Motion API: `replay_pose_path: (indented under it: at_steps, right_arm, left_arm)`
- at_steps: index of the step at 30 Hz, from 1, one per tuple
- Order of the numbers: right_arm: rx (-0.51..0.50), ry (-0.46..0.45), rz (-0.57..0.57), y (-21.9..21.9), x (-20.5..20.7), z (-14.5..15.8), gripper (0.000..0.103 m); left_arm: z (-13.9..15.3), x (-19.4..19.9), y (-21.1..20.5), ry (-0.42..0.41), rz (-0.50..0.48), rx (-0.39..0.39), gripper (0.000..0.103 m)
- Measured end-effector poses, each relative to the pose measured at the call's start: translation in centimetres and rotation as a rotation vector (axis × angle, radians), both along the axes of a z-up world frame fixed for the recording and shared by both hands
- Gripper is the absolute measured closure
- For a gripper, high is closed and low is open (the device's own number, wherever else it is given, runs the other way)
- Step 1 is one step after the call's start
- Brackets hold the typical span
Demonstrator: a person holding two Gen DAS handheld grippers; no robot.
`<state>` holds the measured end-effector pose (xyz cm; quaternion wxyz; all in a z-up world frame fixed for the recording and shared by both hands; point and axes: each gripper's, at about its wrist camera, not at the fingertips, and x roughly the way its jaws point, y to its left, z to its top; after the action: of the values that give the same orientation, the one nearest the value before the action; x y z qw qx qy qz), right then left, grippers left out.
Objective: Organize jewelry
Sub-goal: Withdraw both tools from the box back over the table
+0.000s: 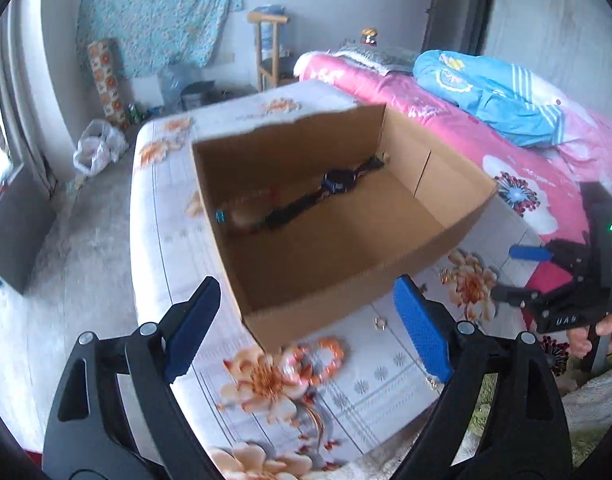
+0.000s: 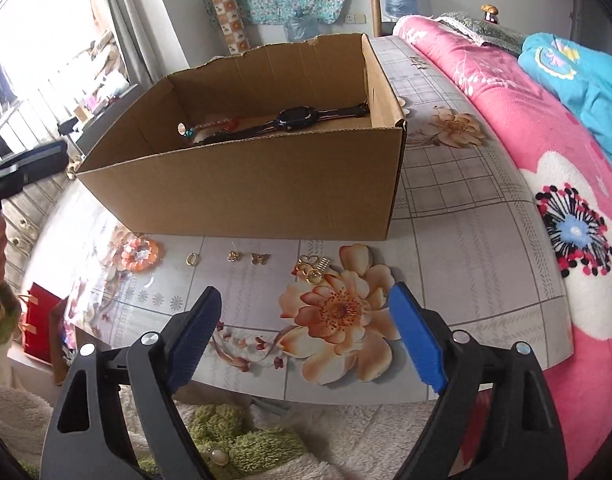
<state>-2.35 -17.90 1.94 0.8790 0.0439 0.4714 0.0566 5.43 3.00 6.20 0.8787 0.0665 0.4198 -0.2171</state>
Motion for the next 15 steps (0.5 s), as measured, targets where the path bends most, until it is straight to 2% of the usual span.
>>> replay_pose_path:
  at_steps: [2,4,9,11,15]
  right_arm:
    - [-0.044,-0.011,0.004,0.5,0.2,0.3,0.011]
    - [-0.109,-0.047,0.009,1.1,0.2,0.6,0.007]
    - [-0.279,-0.118,-0.027,1.9,-1.2,1.0,0.007]
    - [-0.270,-0.121,-0.029,1.8,-2.1,0.5,0.007]
    - [-0.282,-0.050,-0.059,1.6,-2.5,-1.8,0.007]
  left_arm:
    - [-3.1,-1.6,0.9,0.057,0.037,0.016,0.019]
    - [-5.2,-3.6,1.3,0.078,0.055,0.021,0.019]
    - [-8.0,-6.7,0.8,0.091,0.036,0.049,0.019]
    - [-8.8,-7.4,0.2,0.091,0.019,0.062,0.019]
    - [-9.7,-8.0,-1.4,0.127,-0.024,0.056,0.019]
